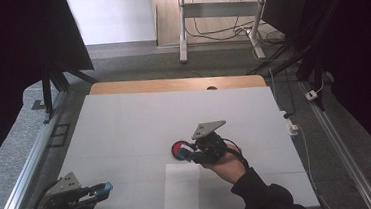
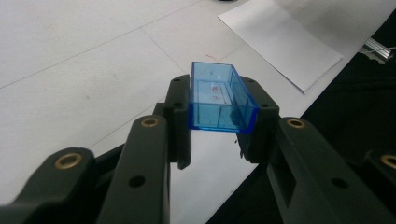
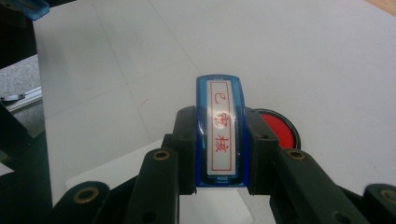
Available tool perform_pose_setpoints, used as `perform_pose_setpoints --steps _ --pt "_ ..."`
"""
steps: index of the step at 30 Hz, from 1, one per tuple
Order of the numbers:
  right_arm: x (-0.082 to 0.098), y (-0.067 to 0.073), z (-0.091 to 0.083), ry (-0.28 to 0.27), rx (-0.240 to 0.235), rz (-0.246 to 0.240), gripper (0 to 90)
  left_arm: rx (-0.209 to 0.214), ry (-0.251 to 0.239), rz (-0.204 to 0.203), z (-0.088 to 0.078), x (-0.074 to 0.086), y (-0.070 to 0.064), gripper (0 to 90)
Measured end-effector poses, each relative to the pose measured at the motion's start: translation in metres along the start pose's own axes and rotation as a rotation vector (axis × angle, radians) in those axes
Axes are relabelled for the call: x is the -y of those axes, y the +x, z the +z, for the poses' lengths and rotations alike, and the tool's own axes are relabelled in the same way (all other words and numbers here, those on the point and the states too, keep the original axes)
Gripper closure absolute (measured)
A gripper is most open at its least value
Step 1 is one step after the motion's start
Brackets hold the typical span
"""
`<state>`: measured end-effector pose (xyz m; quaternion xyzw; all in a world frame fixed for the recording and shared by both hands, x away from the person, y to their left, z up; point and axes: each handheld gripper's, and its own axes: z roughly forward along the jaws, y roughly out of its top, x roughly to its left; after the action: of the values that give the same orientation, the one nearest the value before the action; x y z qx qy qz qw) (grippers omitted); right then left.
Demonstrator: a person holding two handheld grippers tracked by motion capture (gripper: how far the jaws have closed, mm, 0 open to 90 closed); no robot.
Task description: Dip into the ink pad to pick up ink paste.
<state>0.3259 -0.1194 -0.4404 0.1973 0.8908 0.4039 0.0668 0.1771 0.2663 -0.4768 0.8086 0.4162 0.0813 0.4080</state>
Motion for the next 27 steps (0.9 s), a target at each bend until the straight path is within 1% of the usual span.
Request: perform_pose_setpoints --steps 9,16,20,27 --pt "0.004 0.01 -0.011 -0.02 -0.01 -0.001 70.4 -0.001 0.0 -0.002 0.0 0.0 0.0 67.8" --pt "0.006 0.019 -0.018 -0.024 -0.017 -0.016 70.4 0.0 0.001 -0.003 0.0 0.0 0.0 67.8" --pt "0.008 0.024 -0.019 -0.024 -0.02 -0.03 70.3 0.0 0.0 -0.002 0.0 0.0 0.0 67.8" --pt "0.012 0.027 -0.018 -0.014 -0.026 -0.032 70.3 0.0 0.001 0.001 0.0 0.0 0.0 67.8"
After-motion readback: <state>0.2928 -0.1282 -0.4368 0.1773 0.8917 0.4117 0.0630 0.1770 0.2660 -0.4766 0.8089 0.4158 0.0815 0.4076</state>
